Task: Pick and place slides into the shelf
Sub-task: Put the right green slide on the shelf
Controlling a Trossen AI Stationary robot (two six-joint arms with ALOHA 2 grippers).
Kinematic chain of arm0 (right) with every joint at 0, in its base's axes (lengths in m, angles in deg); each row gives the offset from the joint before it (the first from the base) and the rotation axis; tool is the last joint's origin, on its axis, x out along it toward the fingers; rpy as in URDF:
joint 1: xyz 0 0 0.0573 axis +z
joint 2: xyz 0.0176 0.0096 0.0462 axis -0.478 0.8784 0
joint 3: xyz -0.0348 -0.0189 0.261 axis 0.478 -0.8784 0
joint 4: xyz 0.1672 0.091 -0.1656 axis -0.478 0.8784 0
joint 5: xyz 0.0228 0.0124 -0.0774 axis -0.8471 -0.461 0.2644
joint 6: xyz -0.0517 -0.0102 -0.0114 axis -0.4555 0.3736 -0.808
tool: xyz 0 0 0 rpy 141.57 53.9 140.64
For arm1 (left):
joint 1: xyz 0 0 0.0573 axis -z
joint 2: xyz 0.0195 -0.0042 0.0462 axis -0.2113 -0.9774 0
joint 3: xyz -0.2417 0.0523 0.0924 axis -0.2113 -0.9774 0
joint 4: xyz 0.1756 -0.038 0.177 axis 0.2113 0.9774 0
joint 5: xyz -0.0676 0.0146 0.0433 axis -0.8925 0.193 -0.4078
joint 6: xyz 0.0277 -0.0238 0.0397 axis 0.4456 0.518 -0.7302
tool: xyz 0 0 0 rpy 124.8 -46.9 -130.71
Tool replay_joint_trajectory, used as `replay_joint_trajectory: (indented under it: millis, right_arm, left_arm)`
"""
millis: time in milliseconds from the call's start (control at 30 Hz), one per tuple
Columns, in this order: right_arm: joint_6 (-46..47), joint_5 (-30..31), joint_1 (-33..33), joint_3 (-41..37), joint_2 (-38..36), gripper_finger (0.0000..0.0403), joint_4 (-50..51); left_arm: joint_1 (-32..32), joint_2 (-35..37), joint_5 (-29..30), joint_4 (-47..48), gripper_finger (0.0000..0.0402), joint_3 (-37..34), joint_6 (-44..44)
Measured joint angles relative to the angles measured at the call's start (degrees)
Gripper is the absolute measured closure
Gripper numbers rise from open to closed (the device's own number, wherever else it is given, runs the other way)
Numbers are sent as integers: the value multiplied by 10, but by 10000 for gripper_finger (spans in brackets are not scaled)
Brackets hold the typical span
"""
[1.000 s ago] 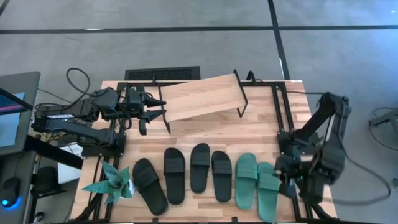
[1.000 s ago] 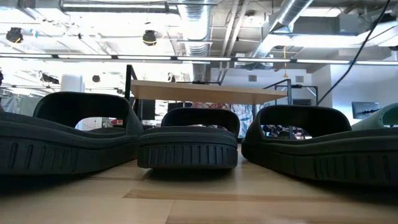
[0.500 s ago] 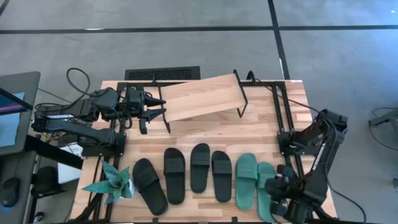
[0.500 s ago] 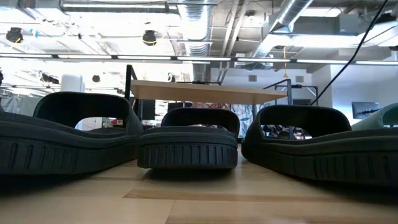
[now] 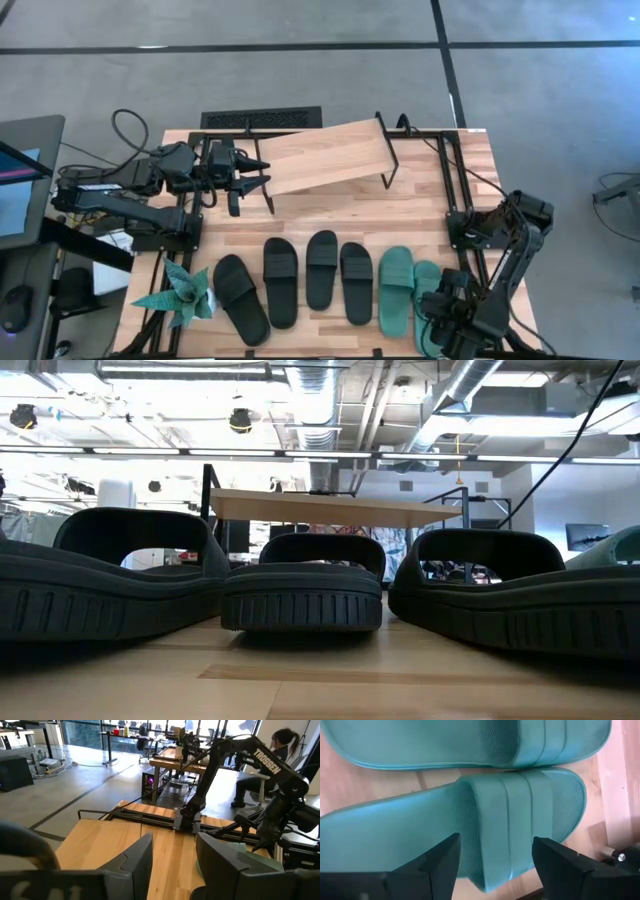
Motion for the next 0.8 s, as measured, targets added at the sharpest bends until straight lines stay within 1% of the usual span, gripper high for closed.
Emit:
replay_joint_trajectory:
  millis: [300, 567, 633, 700, 800]
  right_arm:
    - [-12, 0, -9, 0, 38, 192, -6]
    - [-16, -7, -20, 0, 67, 217, 36]
    - [-15, -1, -22, 0, 68, 232, 46]
    - [-12, 0, -22, 0, 68, 256, 59]
    - [-12, 1, -21, 0, 68, 312, 68]
  left_arm:
    - [0, -20, 0, 2, 262, 0, 0]
    - [0, -24, 0, 3, 262, 0, 0]
    - [0, -24, 0, 2, 262, 0, 0]
    - [0, -24, 0, 2, 262, 0, 0]
    - [0, -24, 0, 2, 262, 0, 0]
